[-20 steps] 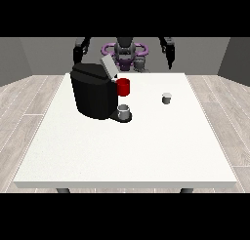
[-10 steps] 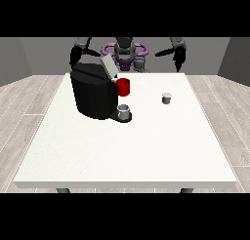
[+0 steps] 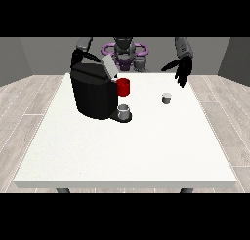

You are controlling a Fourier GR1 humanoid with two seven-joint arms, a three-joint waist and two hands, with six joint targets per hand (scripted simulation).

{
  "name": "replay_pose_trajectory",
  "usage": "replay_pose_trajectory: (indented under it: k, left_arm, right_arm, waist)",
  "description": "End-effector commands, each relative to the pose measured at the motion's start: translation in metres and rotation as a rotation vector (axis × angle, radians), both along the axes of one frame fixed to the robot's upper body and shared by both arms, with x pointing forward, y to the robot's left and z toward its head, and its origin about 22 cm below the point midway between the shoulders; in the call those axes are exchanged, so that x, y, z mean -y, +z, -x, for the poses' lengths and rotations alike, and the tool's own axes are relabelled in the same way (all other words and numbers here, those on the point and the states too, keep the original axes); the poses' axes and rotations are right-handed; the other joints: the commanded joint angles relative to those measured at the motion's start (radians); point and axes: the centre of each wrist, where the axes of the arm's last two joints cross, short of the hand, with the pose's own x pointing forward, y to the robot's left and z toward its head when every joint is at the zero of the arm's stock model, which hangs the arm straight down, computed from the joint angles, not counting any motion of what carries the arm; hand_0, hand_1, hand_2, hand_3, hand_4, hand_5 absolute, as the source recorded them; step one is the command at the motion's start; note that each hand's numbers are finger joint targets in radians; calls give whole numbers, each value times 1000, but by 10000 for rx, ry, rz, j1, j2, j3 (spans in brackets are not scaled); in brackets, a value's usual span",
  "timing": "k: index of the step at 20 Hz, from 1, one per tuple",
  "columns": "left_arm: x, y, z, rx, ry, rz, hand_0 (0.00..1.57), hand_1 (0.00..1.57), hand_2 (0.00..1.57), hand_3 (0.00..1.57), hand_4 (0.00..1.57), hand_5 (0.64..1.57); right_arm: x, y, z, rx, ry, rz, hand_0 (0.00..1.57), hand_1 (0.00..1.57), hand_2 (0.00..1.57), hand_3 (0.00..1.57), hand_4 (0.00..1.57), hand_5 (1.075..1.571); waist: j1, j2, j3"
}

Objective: Insert the coffee pod into the coffee machine and close the lid

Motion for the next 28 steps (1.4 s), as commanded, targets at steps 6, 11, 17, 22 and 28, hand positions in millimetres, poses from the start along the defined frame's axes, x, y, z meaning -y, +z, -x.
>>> replay_pose_trajectory:
  k: [6, 11, 17, 22, 28]
  left_arm:
    - [-30, 4, -26, -713, 400, -1319, 0, 0, 0, 0, 0, 1571]
    - [-19, -27, -28, -983, 188, -2000, 0, 0, 0, 0, 0, 1571]
    - [20, 0, -62, 251, 636, -2755, 946, 946, 967, 665, 0, 1571]
    - [22, -3, -65, 1096, 16, -4085, 1071, 1071, 1132, 931, 465, 1571]
    - [-7, -25, -52, 15, -306, -5521, 826, 826, 998, 857, 340, 1571]
  right_arm:
    - [-30, 11, -2, 182, 308, 145, 0, 0, 0, 0, 0, 1571]
    - [-28, 6, -2, -405, 481, -246, 0, 0, 0, 0, 0, 1571]
    - [-28, 7, -29, -636, 382, -169, 0, 0, 0, 0, 0, 1571]
    - [-25, -1, -28, -460, 375, 112, 0, 0, 0, 0, 0, 1571]
    - [-27, 14, -32, -277, 527, -144, 0, 0, 0, 0, 0, 1571]
  waist:
    - [-515, 987, -2]
    - [-379, 824, -1]
    - [-146, 1047, 4]
    - [-166, 1263, 4]
    - [-200, 1282, 0]
